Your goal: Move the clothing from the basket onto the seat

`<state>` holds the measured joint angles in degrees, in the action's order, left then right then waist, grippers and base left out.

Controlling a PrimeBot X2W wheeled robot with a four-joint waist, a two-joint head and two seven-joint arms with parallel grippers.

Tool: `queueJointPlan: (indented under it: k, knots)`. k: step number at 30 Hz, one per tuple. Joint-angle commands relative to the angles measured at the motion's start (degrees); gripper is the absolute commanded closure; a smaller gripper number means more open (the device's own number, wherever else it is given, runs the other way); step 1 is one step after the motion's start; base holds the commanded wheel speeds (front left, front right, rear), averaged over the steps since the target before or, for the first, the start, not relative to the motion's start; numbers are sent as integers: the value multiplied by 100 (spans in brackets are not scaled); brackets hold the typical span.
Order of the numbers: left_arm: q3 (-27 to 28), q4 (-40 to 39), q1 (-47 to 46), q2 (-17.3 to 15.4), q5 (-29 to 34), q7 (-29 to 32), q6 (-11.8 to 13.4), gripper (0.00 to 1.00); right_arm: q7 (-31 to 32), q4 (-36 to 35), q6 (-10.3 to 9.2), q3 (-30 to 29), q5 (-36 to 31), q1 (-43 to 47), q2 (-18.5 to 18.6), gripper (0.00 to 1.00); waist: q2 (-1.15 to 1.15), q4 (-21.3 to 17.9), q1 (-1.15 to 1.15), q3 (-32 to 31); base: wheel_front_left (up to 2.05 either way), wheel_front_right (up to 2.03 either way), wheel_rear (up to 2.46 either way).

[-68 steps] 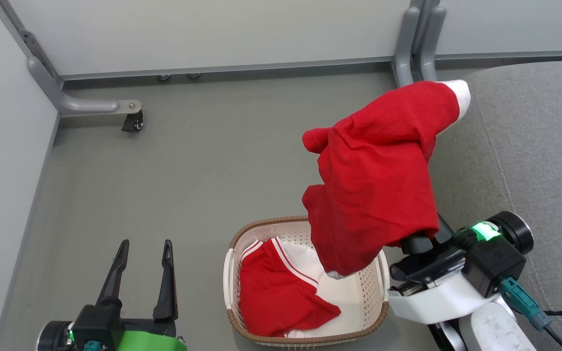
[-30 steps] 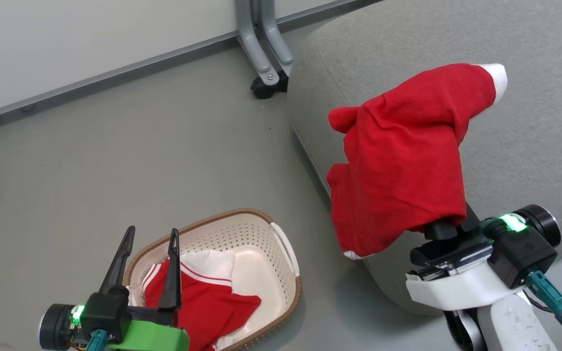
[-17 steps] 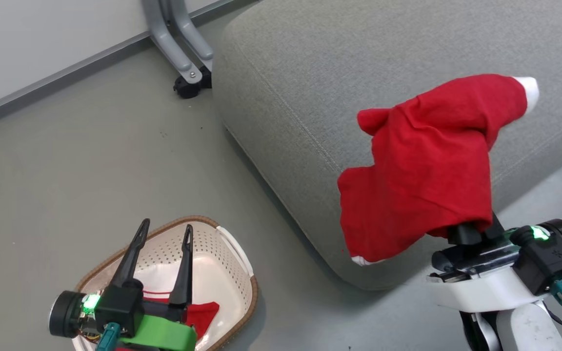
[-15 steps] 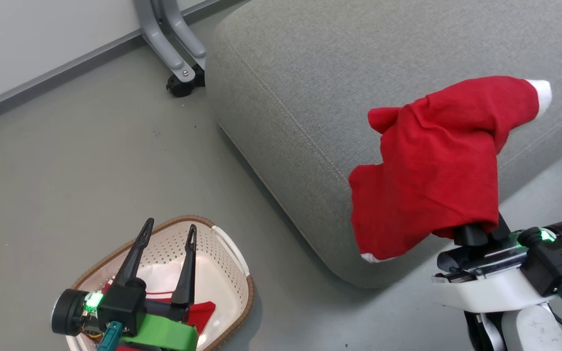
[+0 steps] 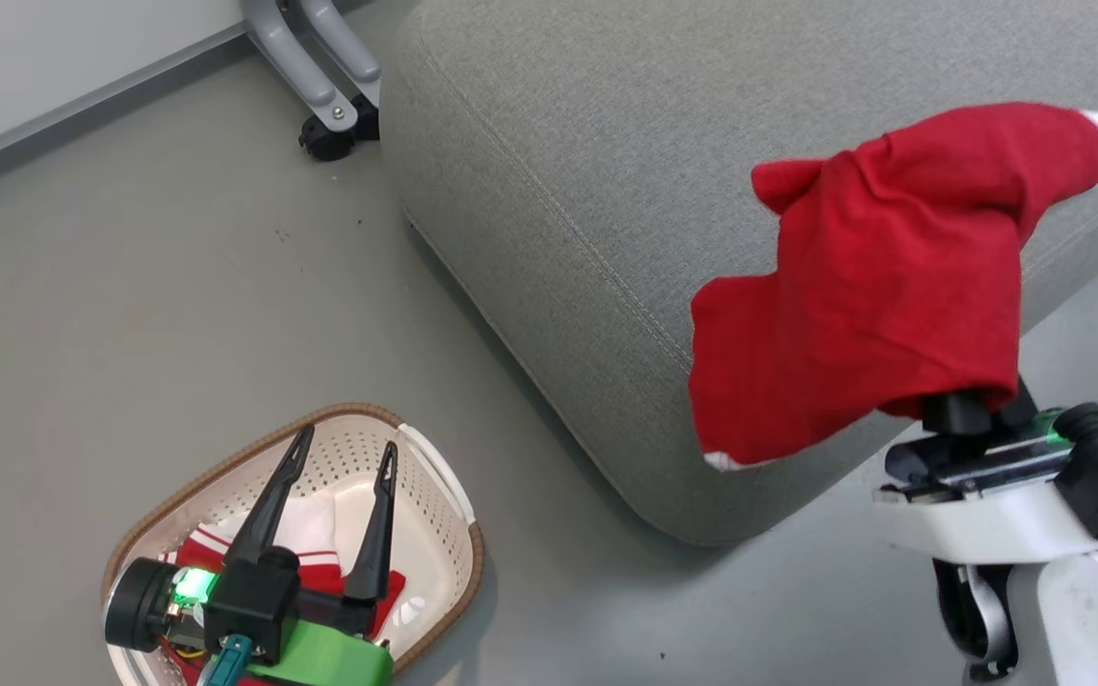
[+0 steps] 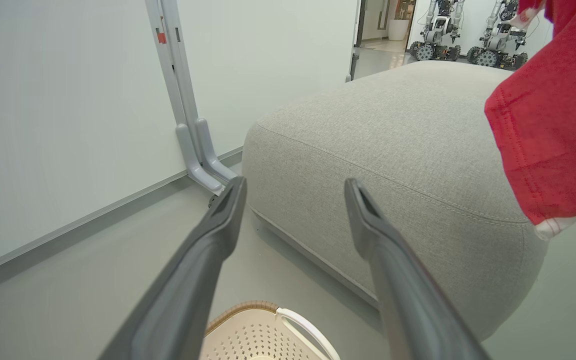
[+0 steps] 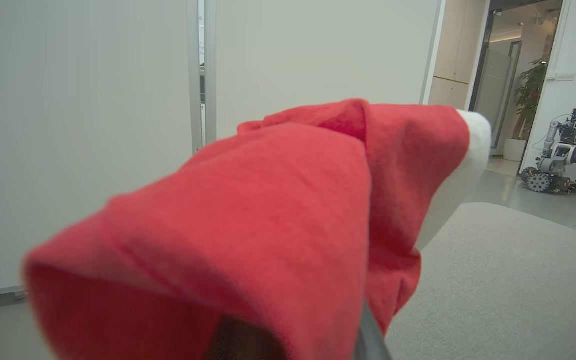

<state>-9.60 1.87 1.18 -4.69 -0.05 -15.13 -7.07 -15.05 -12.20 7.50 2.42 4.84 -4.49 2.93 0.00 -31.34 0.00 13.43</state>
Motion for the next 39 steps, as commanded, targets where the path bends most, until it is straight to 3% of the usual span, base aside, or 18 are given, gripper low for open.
queueJointPlan:
  k: [1,4,17,27,33,39]
  knots:
    - [-16,-56,-44,-96,37,-2,-1,0,-20,-8,-2,-98,-43,-238,-6,100,0,117,0,187,0,0,0]
    - [-74,-138,-168,-176,81,-2,-6,0,-20,20,-2,-362,14,-654,40,100,0,215,0,408,0,0,0]
    - [-485,-526,-737,-539,250,-2,-3,0,-20,1001,-2,-1374,547,-3059,1052,100,0,634,0,1602,0,0,0]
    - [-801,-872,-1104,-821,305,-1,110,0,-20,2838,-2,-1805,783,-4542,1879,100,0,1032,0,2361,0,0,0]
    - [-1049,-884,-1196,-897,268,-1,235,0,-20,4016,-2,-1989,775,-5019,2191,100,0,1270,0,2625,0,0,0]
    - [-1051,-913,-1292,-868,125,-1,474,0,-20,4948,-2,-1869,700,-5280,2251,100,0,1475,0,2845,0,0,0]
